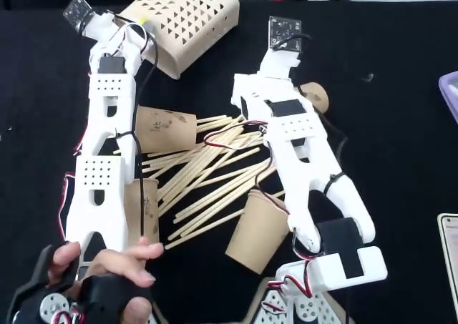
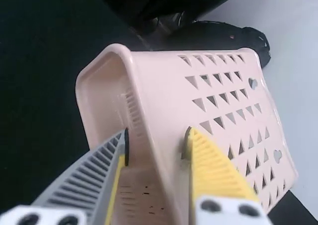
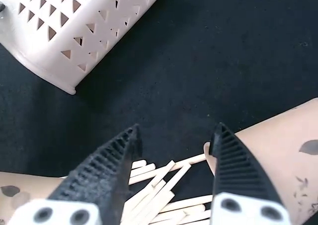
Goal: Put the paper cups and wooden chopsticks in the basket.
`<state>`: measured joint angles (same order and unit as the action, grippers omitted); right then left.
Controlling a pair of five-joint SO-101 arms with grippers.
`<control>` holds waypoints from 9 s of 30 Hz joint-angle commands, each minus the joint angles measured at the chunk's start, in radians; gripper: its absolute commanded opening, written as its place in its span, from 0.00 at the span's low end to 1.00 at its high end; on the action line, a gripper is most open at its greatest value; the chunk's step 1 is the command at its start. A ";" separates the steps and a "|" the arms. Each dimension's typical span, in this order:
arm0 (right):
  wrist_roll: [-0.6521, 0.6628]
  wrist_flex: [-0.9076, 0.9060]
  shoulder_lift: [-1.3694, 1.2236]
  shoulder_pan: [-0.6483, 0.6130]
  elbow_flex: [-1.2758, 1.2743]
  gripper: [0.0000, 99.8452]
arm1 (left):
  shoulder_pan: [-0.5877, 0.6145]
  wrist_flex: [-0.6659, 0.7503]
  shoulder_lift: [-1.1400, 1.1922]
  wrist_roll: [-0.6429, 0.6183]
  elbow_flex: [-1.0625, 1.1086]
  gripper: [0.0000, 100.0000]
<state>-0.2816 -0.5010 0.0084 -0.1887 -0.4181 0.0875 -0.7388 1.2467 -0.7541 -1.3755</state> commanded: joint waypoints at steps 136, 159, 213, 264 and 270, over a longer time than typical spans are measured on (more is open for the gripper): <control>0.120 -0.078 0.183 -0.135 -0.117 0.23 | 0.028 -0.756 -0.649 0.694 0.182 0.03; 0.123 0.055 0.349 -0.078 -0.249 0.23 | -0.113 -0.717 -0.658 0.795 0.174 0.20; 0.124 0.054 0.346 -0.078 -0.269 0.23 | 0.130 -0.638 -1.606 0.430 1.411 0.20; 0.124 0.060 0.346 -0.071 -0.278 0.23 | -0.033 -0.147 -1.459 0.813 1.383 0.04; 0.124 0.060 0.346 -0.071 -0.278 0.23 | -0.038 -0.178 -1.461 0.822 1.386 0.04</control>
<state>-0.1649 -0.4626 0.3521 -0.2562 -0.7050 0.0614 -0.9214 -0.2002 0.0560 0.0713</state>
